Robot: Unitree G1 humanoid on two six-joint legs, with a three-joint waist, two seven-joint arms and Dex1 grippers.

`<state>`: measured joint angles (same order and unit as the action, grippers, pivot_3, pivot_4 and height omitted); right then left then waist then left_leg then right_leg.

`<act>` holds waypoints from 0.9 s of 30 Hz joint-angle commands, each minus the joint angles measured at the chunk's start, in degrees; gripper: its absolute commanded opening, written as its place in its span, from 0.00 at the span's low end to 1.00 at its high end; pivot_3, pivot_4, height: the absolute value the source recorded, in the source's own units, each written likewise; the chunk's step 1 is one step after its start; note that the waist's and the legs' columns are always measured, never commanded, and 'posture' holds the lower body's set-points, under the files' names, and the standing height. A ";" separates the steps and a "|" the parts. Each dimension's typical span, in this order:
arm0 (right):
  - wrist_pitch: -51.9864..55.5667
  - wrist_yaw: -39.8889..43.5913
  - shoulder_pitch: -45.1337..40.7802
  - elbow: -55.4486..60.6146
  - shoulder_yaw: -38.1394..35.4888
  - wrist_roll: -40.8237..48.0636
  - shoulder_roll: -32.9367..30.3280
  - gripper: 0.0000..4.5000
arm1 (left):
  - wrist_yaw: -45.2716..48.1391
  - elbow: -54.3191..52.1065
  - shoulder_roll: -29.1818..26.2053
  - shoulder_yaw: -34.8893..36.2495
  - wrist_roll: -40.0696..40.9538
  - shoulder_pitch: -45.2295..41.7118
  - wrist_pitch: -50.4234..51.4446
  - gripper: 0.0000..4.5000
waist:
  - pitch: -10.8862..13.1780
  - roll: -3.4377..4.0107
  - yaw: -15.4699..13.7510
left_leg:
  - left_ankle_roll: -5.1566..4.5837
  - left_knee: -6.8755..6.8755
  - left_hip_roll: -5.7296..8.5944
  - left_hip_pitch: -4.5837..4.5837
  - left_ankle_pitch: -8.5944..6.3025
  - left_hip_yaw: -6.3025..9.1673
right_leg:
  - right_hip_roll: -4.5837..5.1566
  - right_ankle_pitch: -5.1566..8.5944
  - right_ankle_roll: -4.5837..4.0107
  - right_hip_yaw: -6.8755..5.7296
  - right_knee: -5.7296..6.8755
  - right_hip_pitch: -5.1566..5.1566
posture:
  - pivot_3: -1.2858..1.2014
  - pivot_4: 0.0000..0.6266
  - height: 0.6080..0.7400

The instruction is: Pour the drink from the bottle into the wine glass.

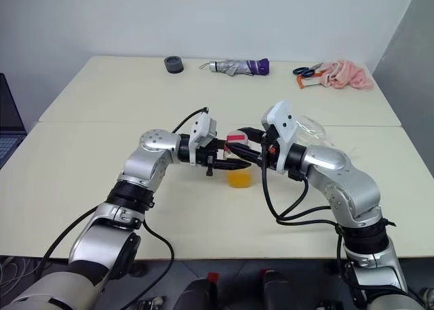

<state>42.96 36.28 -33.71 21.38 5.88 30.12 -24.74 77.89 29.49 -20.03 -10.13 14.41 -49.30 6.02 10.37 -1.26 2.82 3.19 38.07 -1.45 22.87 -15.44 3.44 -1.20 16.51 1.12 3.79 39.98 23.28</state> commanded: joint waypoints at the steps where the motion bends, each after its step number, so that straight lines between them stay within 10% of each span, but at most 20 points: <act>1: -2.83 1.95 -0.40 2.20 1.81 -1.52 -0.84 0.41 | -0.54 -2.99 0.15 0.92 0.80 -0.43 0.09 0.40 | 0.00 0.00 0.00 | 0.00 0.00 0.00 0.00 0.00 0.00 | 0.00 0.00 0.00 0.00 0.00 0.00 | 0.52 0.24 1.00; 9: -11.22 2.14 1.82 2.15 3.38 -7.04 -1.06 0.39 | -0.56 -3.42 0.30 1.09 0.94 -0.32 0.49 0.40 | 0.00 0.00 0.01 | 0.00 0.00 0.01 0.00 0.00 0.00 | 0.00 0.00 0.00 0.00 0.00 0.00 | 0.52 0.24 1.00; 18: -7.01 -0.59 6.39 5.92 -7.94 6.80 2.75 0.39 | -0.94 -4.03 0.03 1.40 1.33 -0.03 1.01 0.40 | 0.00 0.00 -0.11 | 0.00 0.01 -0.01 0.01 0.00 0.01 | 0.06 0.00 0.00 0.00 0.01 0.00 | 0.52 0.24 1.00; 27: -8.23 -2.04 23.21 7.89 -16.90 1.47 -8.33 0.39 | -2.14 -4.18 -0.80 3.14 1.96 0.14 1.91 0.40 | 0.00 0.00 -0.91 | 0.00 -0.02 0.05 0.01 0.00 -0.02 | 0.05 0.00 0.01 0.01 -0.04 -0.01 | 0.52 0.24 1.00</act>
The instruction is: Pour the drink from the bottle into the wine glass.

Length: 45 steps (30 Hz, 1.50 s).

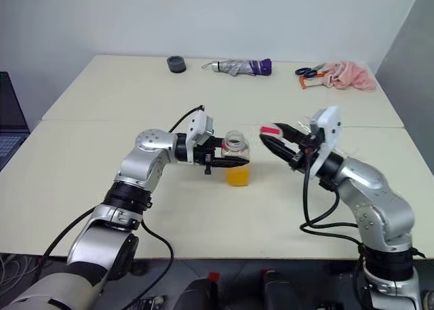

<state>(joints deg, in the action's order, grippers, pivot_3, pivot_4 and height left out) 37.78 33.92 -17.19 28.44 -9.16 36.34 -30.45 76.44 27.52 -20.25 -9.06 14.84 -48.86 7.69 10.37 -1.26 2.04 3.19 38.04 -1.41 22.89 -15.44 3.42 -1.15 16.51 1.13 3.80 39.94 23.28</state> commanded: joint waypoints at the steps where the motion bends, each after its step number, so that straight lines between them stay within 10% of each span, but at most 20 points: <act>1: -4.30 0.05 9.02 0.47 -1.83 -6.26 -3.27 0.39 | -0.86 -2.29 -0.67 2.23 1.64 -0.27 0.39 0.40 | 0.00 -0.01 -0.26 | 0.00 -0.01 0.00 0.00 0.00 0.00 | 0.00 0.00 0.00 -0.01 0.00 -0.01 | 0.52 0.24 1.00; 10: -15.63 -6.38 19.77 -14.82 -1.71 -18.04 1.01 0.39 | -2.18 -3.21 -2.52 3.94 1.90 1.12 1.19 0.40 | 0.00 0.00 0.04 | 0.01 0.02 -0.03 -0.13 0.00 -0.20 | -0.08 0.00 0.03 0.21 0.06 -0.01 | 0.52 0.24 1.00; 18: -9.82 -1.02 18.13 -12.46 -7.50 -4.60 2.15 0.99 | -4.55 -3.92 -4.33 5.22 1.60 1.99 1.82 0.40 | 0.00 0.00 -0.01 | 0.01 0.02 -0.07 -0.11 0.01 -0.18 | -0.12 -0.01 0.02 0.21 0.06 -0.01 | 0.52 0.24 1.00; 31: -6.17 7.64 11.82 -2.13 0.75 -4.85 -9.76 1.00 | -24.68 -4.25 -8.01 16.39 0.77 6.85 2.77 0.40 | 0.01 -0.01 -0.10 | 0.00 0.03 -0.10 -0.11 0.00 -0.15 | -0.12 0.00 0.02 0.18 0.03 -0.01 | 0.52 0.24 1.00; 45: -4.99 1.54 -17.35 -14.51 24.70 -16.98 10.92 1.00 | -47.72 4.45 -10.31 25.22 -1.59 6.73 -0.66 0.40 | -0.01 -0.13 -0.60 | 0.04 0.12 -0.07 0.08 0.02 0.11 | 0.41 -0.05 -0.01 -0.13 0.02 0.03 | 0.52 0.24 1.00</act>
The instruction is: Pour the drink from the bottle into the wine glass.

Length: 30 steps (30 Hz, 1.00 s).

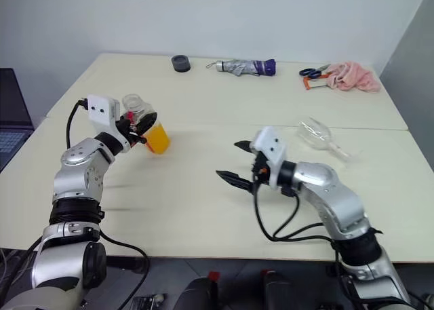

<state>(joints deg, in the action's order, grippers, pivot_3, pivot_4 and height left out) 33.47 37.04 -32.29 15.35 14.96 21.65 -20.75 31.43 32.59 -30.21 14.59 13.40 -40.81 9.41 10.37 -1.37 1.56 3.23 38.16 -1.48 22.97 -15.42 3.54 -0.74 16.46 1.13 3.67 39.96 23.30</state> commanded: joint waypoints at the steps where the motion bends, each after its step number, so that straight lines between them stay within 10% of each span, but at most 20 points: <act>1: -0.82 -1.86 -2.91 -2.31 1.03 -3.24 1.83 1.00 | -3.62 -0.28 -0.16 1.82 -0.02 -1.44 -2.54 0.40 | -0.02 -0.03 -0.17 | 0.00 0.00 0.04 0.01 0.00 0.01 | 0.04 -0.01 0.01 -0.02 -0.01 0.00 | 0.52 0.24 1.00; 7: -1.75 -1.88 -4.39 -3.90 2.38 -6.44 3.87 1.00 | -7.02 2.74 1.41 2.42 0.67 -1.95 -3.08 0.40 | -0.02 -0.03 -0.04 | -0.01 -0.03 -0.01 -0.04 -0.01 0.05 | 0.04 -0.01 0.01 -0.06 0.04 0.00 | 0.52 0.24 1.00; 16: -1.05 -1.09 -4.07 -3.06 2.22 -7.45 4.75 1.00 | -8.00 7.64 1.62 0.80 -0.95 -2.61 -4.78 0.99 | -0.02 -0.03 0.28 | 0.00 -0.03 0.01 -0.06 0.00 0.07 | -0.09 -0.01 0.00 -0.11 0.08 -0.01 | 0.52 0.24 1.00; 30: 0.21 -0.43 1.11 0.66 1.15 -7.67 1.58 1.00 | -11.81 0.19 2.75 -0.64 -3.65 4.96 -8.72 0.99 | -0.02 -0.03 0.25 | 0.00 -0.05 -0.06 -0.06 0.00 0.09 | 0.00 -0.01 0.00 -0.08 0.05 0.00 | 0.52 0.24 1.00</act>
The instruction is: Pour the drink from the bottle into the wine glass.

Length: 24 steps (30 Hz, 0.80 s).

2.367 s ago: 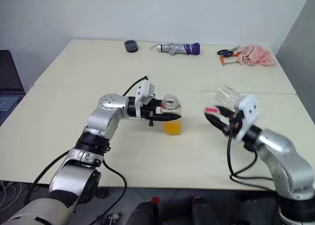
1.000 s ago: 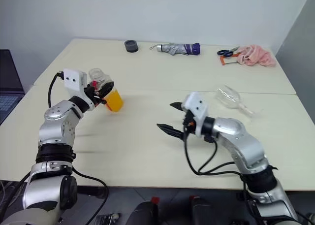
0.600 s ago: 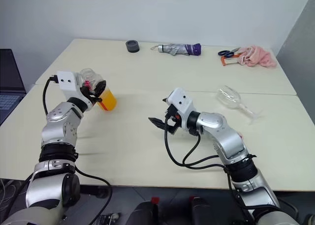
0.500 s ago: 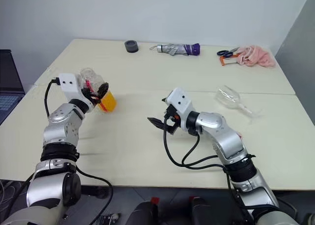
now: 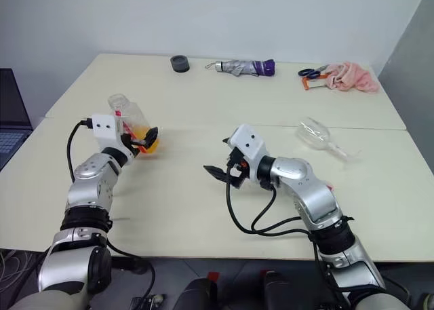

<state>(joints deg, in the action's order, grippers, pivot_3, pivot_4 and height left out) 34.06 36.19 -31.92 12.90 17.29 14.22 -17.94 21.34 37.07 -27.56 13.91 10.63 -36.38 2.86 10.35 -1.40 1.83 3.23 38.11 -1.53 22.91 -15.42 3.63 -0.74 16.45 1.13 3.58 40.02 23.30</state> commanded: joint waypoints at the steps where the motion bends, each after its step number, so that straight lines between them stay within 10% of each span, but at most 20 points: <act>1: -0.67 0.60 1.53 3.53 -1.38 -0.41 -2.03 1.00 | -2.17 -5.16 0.36 0.12 -0.90 1.20 -2.24 0.99 | 0.00 0.00 -0.07 | 0.00 0.00 0.00 0.00 0.00 0.01 | 0.00 0.00 0.00 0.00 0.00 0.00 | 0.52 0.24 1.00; 24: 5.88 -9.46 18.09 19.59 -12.09 -6.17 -14.17 1.00 | 1.92 -51.05 3.81 -6.31 3.13 32.75 11.21 0.99 | -0.01 -0.03 -0.49 | 0.02 -0.02 0.02 -0.08 0.01 -0.03 | 0.01 0.00 0.05 0.12 -0.05 -0.12 | 0.52 0.24 1.00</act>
<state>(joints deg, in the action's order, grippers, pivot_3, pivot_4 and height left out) 39.51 29.09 -13.84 30.29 6.61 10.42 -31.60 21.71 -9.86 -23.96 9.19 12.72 -2.52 14.21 10.33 -1.43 1.35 3.25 38.09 -1.50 22.83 -15.41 3.61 -0.75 16.44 1.18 3.69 39.97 23.17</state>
